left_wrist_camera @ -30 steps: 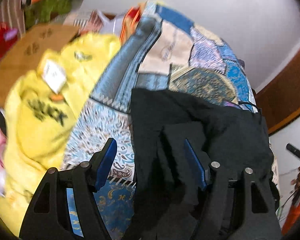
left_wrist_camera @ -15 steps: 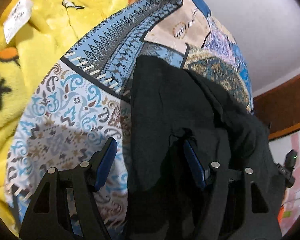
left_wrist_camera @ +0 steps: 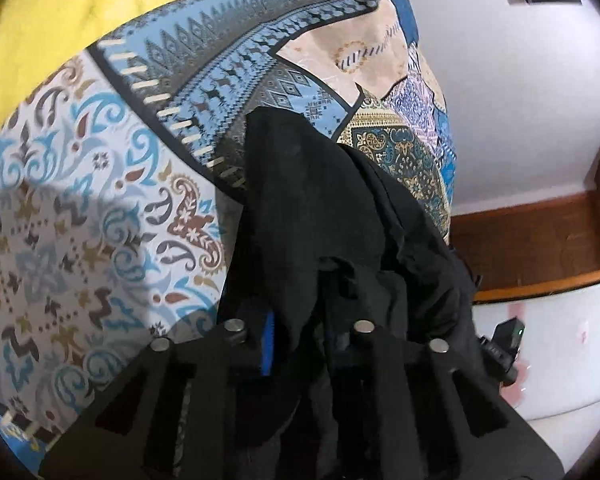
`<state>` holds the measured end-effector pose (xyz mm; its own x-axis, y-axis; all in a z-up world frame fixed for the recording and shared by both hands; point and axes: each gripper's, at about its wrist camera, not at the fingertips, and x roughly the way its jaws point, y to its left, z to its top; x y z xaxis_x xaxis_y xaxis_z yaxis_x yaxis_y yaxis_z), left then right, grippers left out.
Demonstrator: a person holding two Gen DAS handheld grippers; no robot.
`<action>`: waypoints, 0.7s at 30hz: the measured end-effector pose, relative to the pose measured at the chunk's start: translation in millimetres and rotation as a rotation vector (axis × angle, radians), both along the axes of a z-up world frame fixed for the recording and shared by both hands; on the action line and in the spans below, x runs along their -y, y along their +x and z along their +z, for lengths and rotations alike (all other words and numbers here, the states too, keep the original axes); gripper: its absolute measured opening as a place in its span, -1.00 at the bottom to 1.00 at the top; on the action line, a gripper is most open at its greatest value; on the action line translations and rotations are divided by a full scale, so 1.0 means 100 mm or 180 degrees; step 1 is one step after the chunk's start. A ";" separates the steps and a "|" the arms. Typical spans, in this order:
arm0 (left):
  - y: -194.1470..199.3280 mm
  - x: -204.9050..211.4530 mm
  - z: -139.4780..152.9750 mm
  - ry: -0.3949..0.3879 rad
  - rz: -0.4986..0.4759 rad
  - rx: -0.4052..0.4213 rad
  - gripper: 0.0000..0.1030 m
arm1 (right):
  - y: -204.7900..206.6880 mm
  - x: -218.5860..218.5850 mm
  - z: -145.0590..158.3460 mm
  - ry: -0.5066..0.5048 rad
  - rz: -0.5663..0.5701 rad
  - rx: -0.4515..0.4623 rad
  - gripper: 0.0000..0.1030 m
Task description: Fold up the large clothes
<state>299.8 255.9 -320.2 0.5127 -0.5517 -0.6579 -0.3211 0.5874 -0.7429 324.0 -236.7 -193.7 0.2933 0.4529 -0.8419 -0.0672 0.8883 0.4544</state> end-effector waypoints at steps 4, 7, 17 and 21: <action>0.01 0.11 0.30 0.0412 -0.0054 0.0034 -0.77 | -0.02 0.06 0.20 0.0067 -0.0023 0.0172 -0.75; 0.08 0.24 0.62 0.0834 -0.0179 0.0140 -0.79 | -0.05 0.02 0.39 -0.0004 0.0058 0.0382 -0.78; 0.46 0.59 1.45 0.1429 -0.0345 0.0694 -0.81 | 0.27 -0.25 0.81 -0.0164 0.0126 0.0911 -0.80; 0.67 0.66 1.46 0.1650 -0.0353 0.0693 -0.81 | 0.46 -0.27 0.76 -0.0245 0.0038 0.0919 -0.80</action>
